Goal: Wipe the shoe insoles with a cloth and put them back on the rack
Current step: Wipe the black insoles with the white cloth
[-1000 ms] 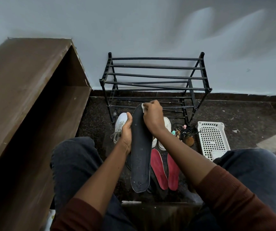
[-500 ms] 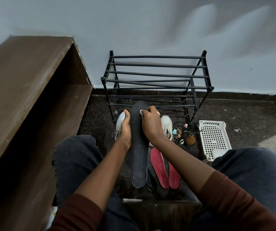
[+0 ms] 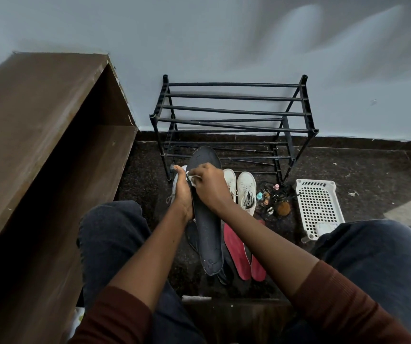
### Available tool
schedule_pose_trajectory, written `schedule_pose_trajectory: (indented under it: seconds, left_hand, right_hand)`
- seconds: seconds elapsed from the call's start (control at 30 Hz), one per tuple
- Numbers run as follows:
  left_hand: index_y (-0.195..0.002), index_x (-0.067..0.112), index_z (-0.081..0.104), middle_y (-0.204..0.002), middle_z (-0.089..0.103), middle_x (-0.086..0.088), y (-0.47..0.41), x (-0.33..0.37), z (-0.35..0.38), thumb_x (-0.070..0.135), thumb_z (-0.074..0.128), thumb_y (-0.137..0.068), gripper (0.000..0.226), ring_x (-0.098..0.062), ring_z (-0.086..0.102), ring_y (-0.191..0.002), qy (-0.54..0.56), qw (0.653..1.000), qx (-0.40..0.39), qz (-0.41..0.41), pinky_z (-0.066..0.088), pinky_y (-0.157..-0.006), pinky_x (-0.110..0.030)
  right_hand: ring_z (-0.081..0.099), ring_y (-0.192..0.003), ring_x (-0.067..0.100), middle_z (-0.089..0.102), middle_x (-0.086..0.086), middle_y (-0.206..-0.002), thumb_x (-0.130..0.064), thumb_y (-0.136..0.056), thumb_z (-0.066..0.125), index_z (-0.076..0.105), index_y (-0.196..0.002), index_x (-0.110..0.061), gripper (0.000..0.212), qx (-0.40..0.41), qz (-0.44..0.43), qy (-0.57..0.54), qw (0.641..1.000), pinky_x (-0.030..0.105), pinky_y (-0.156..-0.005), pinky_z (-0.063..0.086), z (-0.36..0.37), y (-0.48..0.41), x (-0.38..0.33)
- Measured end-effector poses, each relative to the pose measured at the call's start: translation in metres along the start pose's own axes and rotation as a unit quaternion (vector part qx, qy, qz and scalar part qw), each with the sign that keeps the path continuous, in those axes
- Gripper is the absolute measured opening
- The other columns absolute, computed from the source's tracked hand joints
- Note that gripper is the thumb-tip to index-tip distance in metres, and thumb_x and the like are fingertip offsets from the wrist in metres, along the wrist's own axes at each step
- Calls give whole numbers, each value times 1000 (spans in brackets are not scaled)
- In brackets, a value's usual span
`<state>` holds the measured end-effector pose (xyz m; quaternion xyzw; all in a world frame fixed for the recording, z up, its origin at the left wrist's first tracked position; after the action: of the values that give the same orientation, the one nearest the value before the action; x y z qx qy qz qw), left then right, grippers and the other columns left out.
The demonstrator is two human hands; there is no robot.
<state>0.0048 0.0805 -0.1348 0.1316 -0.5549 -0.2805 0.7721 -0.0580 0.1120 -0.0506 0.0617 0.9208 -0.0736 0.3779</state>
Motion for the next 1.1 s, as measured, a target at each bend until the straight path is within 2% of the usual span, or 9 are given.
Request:
schedule_pose_trajectory:
  seconds: [0.1,0.27,0.57,0.7,0.9,1.0,1.03,1.07,1.1]
  left_hand:
    - [-149,2,12,-47,58,24,-9,0,0,63,5,-94,82,6,57,-57,-38,999,-7,22,42,-56,-11]
    - [-117,2,60,-90,71,-6,4,4,1,68,25,-92,79,-24,64,-98,37,999,15,2,53,-80,-29]
    - [-129,4,55,-121,61,-18,17,6,6,59,34,-93,69,-32,58,-113,62,998,-22,17,44,-100,-43]
    - [-126,6,58,-105,70,-12,13,6,5,69,29,-89,78,-21,69,-92,51,999,-13,9,56,-80,-32]
    - [-149,0,-3,-47,56,16,7,9,2,75,6,-87,98,5,55,-48,-2,998,-45,38,43,-51,-9]
    - [-136,26,32,-67,15,27,17,20,4,43,13,-104,41,29,49,-85,92,991,-56,76,25,-72,9]
    - [-126,25,47,-99,62,14,21,19,-1,28,29,-105,29,20,52,-103,186,982,8,6,32,-86,4]
    - [-124,15,56,-138,51,-17,20,18,-5,37,39,-100,37,0,58,-112,31,996,74,44,42,-99,-14]
    - [-124,8,58,-128,59,-17,26,22,1,52,39,-96,56,-18,61,-111,-8,996,71,60,46,-101,-31]
  right_hand:
    - [58,-97,25,62,13,-107,-3,-88,57,70,-105,-5,22,-10,-9,-10,1000,19,-79,36,1,-1,-2]
    - [57,-88,33,57,18,-95,-4,-89,54,70,-96,3,19,-18,-30,72,997,34,-73,43,2,-2,4]
    - [52,-93,38,52,21,-102,3,-88,44,62,-89,7,19,59,65,133,987,34,-64,34,-16,-8,24]
    - [61,-98,32,65,19,-107,-6,-87,54,70,-104,-4,24,16,61,52,997,29,-80,45,-7,-8,16]
    - [60,-95,22,66,13,-104,-2,-85,59,71,-103,-3,21,3,17,-42,999,18,-82,37,-2,9,-8]
    - [59,-95,25,62,14,-104,-1,-86,58,70,-103,-2,21,-11,3,-13,1000,24,-83,38,2,8,-4]
    - [58,-93,28,60,16,-101,-1,-86,57,70,-100,0,20,-16,-5,15,1000,28,-81,40,5,7,-1]
    - [57,-89,32,58,18,-97,-1,-86,55,70,-96,2,18,-17,-13,46,999,32,-77,41,6,6,2]
    - [56,-86,35,55,19,-94,0,-87,53,69,-91,4,17,-13,-12,74,997,35,-72,42,6,4,6]
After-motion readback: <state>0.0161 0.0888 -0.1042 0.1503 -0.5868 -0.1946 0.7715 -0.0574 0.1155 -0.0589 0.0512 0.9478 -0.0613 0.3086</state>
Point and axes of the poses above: each hand's wrist, its own y-axis away from the middle knuckle, its own z-axis out of the palm, x = y × z, the point moved 5 cm from there along -y, towards the middle knuckle
